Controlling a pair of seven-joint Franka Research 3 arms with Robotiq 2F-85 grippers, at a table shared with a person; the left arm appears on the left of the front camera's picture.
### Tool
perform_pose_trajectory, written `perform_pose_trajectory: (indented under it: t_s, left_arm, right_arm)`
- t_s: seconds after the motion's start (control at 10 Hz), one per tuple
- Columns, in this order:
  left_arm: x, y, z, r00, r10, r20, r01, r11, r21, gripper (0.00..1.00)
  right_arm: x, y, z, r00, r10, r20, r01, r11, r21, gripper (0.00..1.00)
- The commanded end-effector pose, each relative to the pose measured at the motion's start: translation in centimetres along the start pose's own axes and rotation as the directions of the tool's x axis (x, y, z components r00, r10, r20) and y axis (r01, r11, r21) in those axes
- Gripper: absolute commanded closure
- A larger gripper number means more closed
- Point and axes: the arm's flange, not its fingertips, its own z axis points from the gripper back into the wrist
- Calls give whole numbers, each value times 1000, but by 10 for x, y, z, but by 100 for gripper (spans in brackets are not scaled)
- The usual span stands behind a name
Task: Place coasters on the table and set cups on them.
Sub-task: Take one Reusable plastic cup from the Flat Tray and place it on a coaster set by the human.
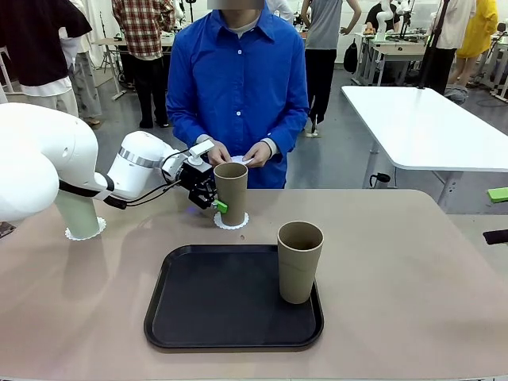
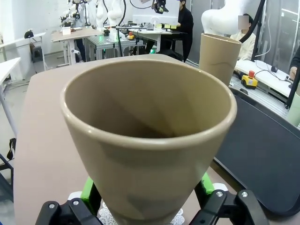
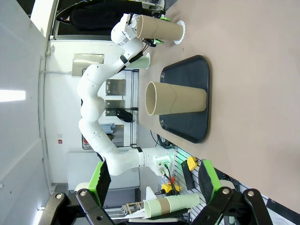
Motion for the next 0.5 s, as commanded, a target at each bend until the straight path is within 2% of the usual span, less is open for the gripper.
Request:
perform_pose_trajectory:
  t_s: [0.0,0.4]
  left_arm:
    - [7,4,3,996,-22,-84,23,1000,13,0]
    - [15,-3,6,983,-25,-180,34,999,42,0]
  right_arm:
    - [2,0,0,1000,15,8,-15,1000,21,0]
    - [2,0,0,1000,15,8,-15,1000,21,0]
